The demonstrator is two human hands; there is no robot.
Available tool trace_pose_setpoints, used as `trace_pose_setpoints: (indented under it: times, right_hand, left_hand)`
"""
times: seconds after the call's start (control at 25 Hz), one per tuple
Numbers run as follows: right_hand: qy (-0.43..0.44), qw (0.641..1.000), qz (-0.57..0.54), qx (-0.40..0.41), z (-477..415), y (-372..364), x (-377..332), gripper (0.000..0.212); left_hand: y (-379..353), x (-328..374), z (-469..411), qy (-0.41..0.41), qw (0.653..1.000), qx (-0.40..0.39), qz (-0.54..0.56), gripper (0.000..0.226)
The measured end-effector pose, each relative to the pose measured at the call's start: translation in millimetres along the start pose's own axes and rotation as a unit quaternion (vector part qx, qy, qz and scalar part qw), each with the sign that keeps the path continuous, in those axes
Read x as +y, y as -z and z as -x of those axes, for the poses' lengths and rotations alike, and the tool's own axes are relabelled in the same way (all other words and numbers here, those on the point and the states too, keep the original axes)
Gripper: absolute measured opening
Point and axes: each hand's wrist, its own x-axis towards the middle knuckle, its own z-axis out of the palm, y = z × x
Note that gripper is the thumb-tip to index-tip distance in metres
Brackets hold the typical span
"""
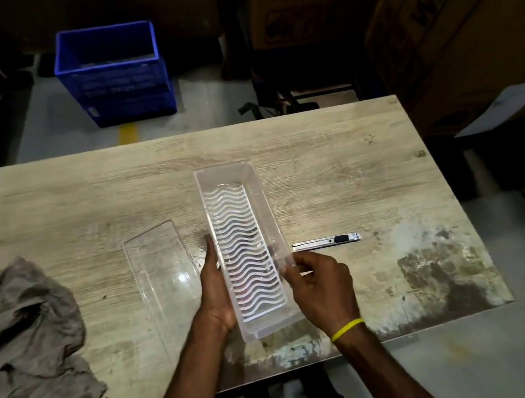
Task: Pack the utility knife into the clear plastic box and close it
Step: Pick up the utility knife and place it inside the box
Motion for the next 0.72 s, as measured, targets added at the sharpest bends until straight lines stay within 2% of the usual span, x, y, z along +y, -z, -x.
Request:
trace_pose_setpoints:
  times: [0.12,0.2,0.36,0.48,0.6,0.64,0.72]
  right_hand:
    - [0.004,0.995,-0.071,-0.072,-11.5,13.6,15.5,0.023]
    - [-0.002,0.994,-0.085,-0.067,-26.0,22.7,34.6,0.019]
    - [-0.004,1.000,0.008,-0.002,-72.1,38.8,78.6,0.021]
    - [0.021,0.993,0.117,-0.019,-106.0,45.8,103.1,0.030]
    - [0.064,0.974,0.211,-0.051,-127.1,42.7,122.8,0.031]
    - [0.076,0.970,0.222,-0.060,-130.9,41.2,127.3,0.030]
    - [0.097,0.963,0.238,-0.085,-136.7,39.0,133.4,0.031]
  left_hand:
    - [1.9,-4.7,-5.7,-0.009,1.000,0.001,0.021,0.076]
    - [4.7,-5.3,-6.3,-0.033,0.999,0.005,0.039,0.070]
    - [8.0,-7.2,-1.9,-0.072,0.996,0.037,0.031,0.067]
    - [10.3,-10.1,0.3,-0.081,0.995,0.059,0.026,0.068]
    - [14.8,-10.0,5.6,-0.076,0.995,0.036,0.057,0.071]
    - [13.7,-10.2,6.5,-0.066,0.995,0.010,0.072,0.076]
    - [6.5,-8.8,9.1,-0.060,0.989,-0.092,0.095,0.090]
